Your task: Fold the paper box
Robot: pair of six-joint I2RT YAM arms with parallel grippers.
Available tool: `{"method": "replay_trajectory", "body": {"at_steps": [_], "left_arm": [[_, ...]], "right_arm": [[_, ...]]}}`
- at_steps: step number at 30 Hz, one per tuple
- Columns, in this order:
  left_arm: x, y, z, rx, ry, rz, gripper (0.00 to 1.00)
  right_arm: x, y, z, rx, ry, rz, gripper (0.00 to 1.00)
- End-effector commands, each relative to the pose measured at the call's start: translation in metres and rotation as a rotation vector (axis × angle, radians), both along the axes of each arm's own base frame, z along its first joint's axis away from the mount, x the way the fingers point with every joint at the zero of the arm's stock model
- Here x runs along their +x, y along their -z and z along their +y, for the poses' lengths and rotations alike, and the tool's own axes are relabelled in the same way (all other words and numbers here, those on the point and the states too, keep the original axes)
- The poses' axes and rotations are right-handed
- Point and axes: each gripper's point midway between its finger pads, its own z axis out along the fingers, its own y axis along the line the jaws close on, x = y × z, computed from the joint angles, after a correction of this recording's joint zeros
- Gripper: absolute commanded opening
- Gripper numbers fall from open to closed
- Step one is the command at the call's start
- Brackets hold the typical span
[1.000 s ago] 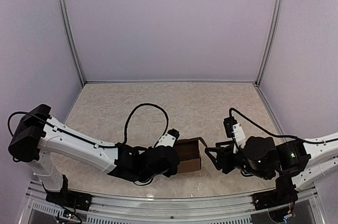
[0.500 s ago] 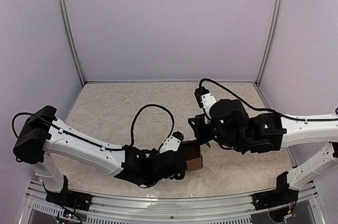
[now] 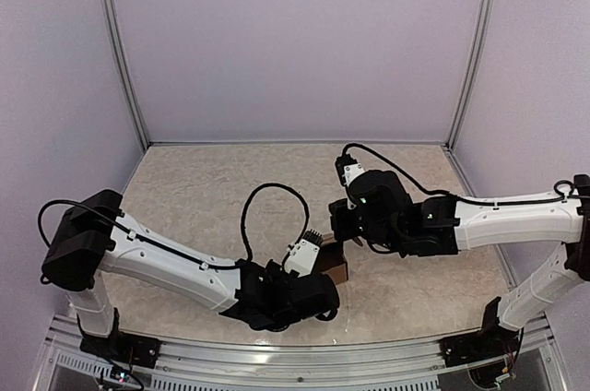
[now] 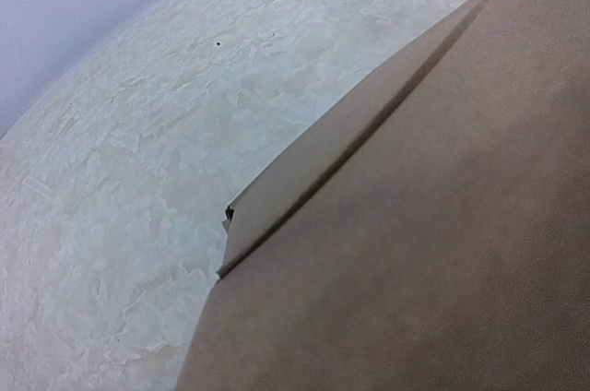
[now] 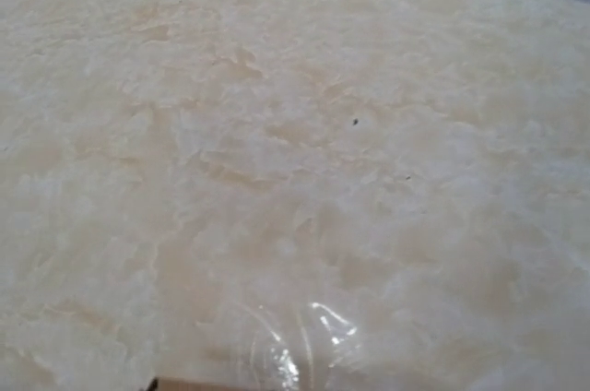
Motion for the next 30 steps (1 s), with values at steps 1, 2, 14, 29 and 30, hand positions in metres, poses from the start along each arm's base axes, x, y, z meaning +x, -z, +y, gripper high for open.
{"method": "replay_trajectory", "body": {"at_steps": [1,2,14,29,30], "left_arm": [[0.005,0.034,0.028,0.241,-0.007,0.005,0.0],[0.007,0.033,0.027,0.247,-0.006,-0.01,0.0],[0.041,0.016,0.012,0.228,0.047,-0.131,0.0],[0.045,0.011,0.013,0.259,0.055,-0.153,0.2],[0.043,0.009,0.012,0.256,0.06,-0.151,0.23]], "right_arm": [[0.007,0.015,0.003,0.051,-0.005,0.035,0.11],[0.01,0.019,0.002,0.051,-0.002,0.046,0.11],[0.03,0.03,0.01,0.062,-0.071,0.075,0.1],[0.041,0.07,0.022,0.025,-0.117,0.16,0.09],[0.041,0.073,0.022,0.022,-0.117,0.164,0.09]]}}
